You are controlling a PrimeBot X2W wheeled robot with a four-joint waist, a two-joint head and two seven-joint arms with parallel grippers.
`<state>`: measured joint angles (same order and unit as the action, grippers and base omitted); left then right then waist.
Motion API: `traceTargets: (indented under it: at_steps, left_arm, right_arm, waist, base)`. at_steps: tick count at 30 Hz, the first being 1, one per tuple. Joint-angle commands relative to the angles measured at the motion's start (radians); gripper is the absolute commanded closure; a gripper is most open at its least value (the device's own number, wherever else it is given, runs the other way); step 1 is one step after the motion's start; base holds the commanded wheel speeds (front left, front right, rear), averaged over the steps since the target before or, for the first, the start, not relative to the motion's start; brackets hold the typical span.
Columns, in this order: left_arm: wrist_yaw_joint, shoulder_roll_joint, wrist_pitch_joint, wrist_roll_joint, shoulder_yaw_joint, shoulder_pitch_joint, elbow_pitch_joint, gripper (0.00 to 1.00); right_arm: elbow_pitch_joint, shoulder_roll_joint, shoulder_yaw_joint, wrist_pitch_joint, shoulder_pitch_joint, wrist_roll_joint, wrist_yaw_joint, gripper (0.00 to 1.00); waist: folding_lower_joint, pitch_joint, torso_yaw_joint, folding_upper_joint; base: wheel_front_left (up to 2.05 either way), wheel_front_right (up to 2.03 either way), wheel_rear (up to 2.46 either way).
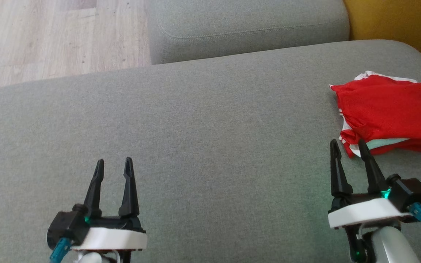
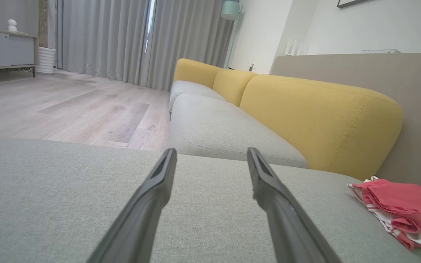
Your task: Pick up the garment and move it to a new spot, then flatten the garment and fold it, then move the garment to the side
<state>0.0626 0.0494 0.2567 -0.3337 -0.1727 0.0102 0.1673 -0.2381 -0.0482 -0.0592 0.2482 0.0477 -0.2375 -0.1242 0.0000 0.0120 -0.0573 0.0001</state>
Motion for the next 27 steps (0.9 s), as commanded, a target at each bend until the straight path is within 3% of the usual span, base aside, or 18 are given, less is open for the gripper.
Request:
traceTargets:
  at_steps: [1,16,17,27]
  left_arm:
    - [0.003,0.001,0.005,0.0,0.033,0.015,-0.034,0.0]
    - [-0.002,0.001,0.005,-0.013,0.038,0.009,-0.033,0.0]
    - [-0.001,0.0,0.0,-0.011,0.007,-0.019,-0.003,1.0]
    - [0.003,0.002,-0.018,-0.082,0.018,-0.027,0.054,1.0]
  right_arm:
    - [0.039,-0.002,-0.023,0.013,0.032,-0.005,-0.007,0.0]
    - [0.045,-0.002,-0.026,0.014,0.029,-0.012,-0.007,0.0]
    - [0.003,0.0,-0.001,0.0,-0.001,-0.002,0.0,1.0]
    - [-0.044,-0.003,0.002,-0.017,-0.015,-0.082,0.0,1.0]
  waist:
    - [0.0,0.0,0.0,-0.0001]
    - [0.0,0.002,-0.001,-0.0001]
    - [0.0,0.002,-0.001,-0.0001]
    - [0.0,0.002,0.002,-0.0001]
  base:
    - [0.0,0.0,0.0]
    - [0.0,0.0,0.0]
    - [0.0,0.0,0.0]
    - [0.0,0.0,0.0]
